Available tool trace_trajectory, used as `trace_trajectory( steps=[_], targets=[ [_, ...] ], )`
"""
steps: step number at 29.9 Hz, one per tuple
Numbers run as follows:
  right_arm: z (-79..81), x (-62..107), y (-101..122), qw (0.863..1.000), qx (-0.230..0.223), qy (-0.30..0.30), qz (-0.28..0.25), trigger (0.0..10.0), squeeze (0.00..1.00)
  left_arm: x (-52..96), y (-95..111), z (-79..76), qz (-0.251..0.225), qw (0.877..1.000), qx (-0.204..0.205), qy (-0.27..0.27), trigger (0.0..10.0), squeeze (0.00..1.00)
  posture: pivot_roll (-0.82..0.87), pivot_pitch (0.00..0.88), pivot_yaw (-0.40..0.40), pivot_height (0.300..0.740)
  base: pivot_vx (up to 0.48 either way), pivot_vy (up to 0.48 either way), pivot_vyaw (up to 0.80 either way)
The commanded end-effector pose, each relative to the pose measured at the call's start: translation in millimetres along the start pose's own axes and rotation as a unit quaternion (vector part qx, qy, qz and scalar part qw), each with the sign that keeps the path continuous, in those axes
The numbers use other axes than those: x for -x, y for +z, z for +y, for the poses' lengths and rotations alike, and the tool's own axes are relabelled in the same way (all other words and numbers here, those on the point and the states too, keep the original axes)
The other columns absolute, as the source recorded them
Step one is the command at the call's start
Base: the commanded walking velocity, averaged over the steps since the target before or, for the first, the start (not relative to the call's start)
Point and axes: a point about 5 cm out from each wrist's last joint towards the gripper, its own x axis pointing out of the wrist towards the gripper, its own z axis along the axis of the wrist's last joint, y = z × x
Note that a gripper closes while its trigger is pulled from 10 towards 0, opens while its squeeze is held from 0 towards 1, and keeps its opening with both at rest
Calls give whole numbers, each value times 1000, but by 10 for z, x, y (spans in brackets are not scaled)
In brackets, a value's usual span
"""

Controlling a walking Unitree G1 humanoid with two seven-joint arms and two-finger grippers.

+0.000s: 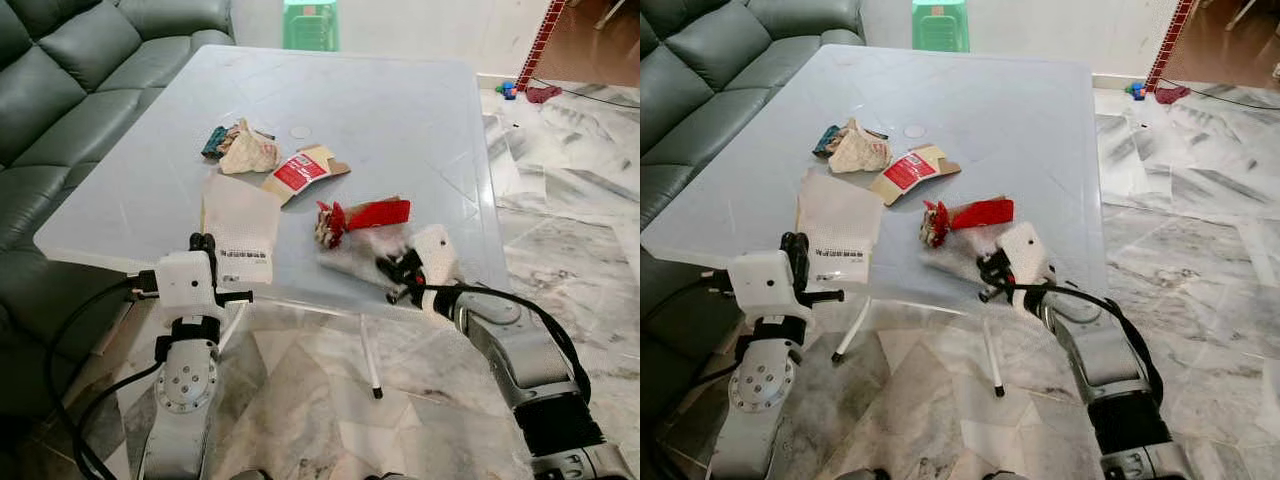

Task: Picking trash to rubbish bin

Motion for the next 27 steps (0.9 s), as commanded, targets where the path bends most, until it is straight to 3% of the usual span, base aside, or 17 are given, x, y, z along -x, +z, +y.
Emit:
trace_trajectory(
  steps=[1, 13, 16, 23, 24, 26, 27],
  targets=[
    [-40, 7, 259, 998, 4, -17, -63, 0, 0, -18, -6, -5, 3, 1000, 2, -3, 0, 0, -31, 105, 3, 740, 0, 0, 0],
    [-112, 79, 619, 980, 12, -108, -167, 0, 0, -117, 33, -24, 1, 1000, 28, -9, 0, 0, -27, 80, 19, 740, 0, 0, 0],
    [-122, 99, 651, 976, 12, -125, -180, 0, 0, -155, 46, -28, 0, 1000, 30, -9, 1686, 0, -26, 70, 28, 740, 0, 0, 0],
    [-179, 159, 673, 964, 23, -181, -193, 0, 0, -268, 117, -40, -7, 998, 57, -19, 1020, 0, -30, 60, 45, 740, 0, 0, 0],
    [-180, 161, 659, 964, 23, -186, -189, 3686, 0, -285, 119, -47, -5, 998, 62, -24, 1255, 0, -31, 57, 51, 740, 0, 0, 0],
    [-175, 161, 641, 964, 21, -189, -185, 10000, 0, -301, 120, -58, -3, 997, 67, -29, 1020, 0, -31, 57, 55, 740, 0, 0, 0],
    [-175, 158, 629, 964, 16, -191, -182, 10000, 0, -308, 121, -61, -2, 997, 69, -30, 1098, 0, -31, 56, 57, 740, 0, 0, 0]
  ],
)
